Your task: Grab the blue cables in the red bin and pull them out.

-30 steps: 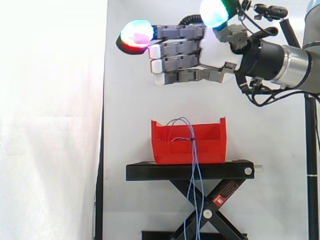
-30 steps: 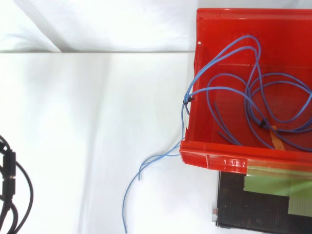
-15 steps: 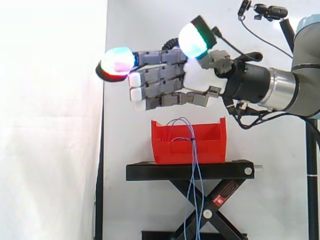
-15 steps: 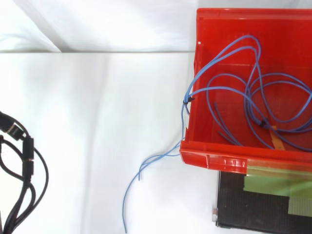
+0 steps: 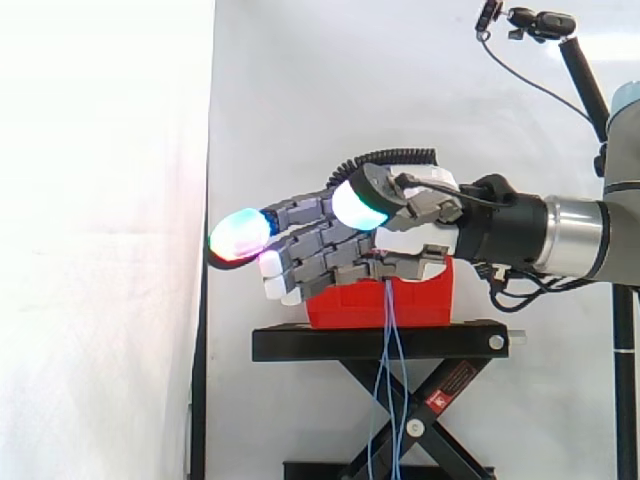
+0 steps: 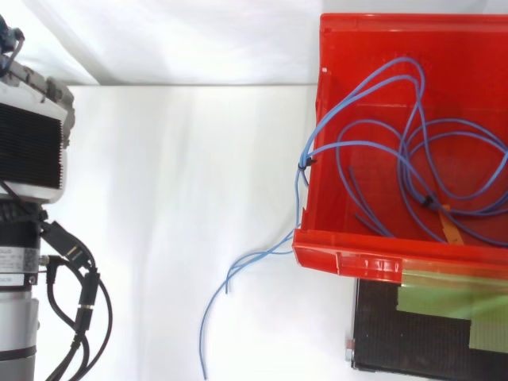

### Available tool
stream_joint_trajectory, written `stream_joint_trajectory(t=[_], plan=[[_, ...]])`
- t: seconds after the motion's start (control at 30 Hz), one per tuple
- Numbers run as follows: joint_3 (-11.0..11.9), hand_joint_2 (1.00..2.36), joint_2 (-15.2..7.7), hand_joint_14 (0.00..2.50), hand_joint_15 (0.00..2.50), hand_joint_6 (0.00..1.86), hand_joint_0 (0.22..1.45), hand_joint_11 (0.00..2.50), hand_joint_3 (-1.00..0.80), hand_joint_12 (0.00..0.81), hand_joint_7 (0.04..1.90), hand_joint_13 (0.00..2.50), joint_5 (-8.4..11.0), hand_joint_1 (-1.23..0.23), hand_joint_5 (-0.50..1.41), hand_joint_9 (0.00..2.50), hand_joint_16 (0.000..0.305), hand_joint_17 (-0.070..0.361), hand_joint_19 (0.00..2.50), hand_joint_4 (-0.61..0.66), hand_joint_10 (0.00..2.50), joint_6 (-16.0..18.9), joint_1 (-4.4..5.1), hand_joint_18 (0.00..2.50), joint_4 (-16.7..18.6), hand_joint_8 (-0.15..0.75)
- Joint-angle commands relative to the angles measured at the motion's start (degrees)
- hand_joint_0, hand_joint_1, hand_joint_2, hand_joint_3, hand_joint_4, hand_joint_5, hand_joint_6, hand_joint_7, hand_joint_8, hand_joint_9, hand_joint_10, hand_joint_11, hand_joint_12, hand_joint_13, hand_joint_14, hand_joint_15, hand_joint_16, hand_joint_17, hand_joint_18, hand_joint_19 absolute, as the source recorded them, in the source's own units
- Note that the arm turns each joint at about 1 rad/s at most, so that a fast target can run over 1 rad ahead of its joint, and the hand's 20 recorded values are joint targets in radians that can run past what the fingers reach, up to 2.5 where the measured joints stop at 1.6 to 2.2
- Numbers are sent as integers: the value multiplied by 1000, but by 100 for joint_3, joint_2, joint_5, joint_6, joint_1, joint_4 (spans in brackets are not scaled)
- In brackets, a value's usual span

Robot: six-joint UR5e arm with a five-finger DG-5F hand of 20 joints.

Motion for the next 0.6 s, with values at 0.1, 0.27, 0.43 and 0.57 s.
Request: stream_joint_trajectory(t=[0.1,0.27,0.43,0.57], plan=[[-7,1000,0,19,424,12,785,448,-1000,356,524,545,-41,-856,757,610,48,108,495,309,16,-1115,33,347,-30,282],[63,1000,0,17,418,11,784,447,-1000,356,561,545,-392,-860,782,613,48,108,495,310,15,-1669,51,346,-153,282],[309,1000,0,17,415,11,792,455,-1000,356,573,544,-673,-874,793,614,48,107,488,308,18,-2284,24,347,-804,284],[687,1000,0,17,418,10,798,456,-1000,354,569,543,-902,-891,790,613,47,106,488,307,16,-2952,-28,347,-1709,282]])
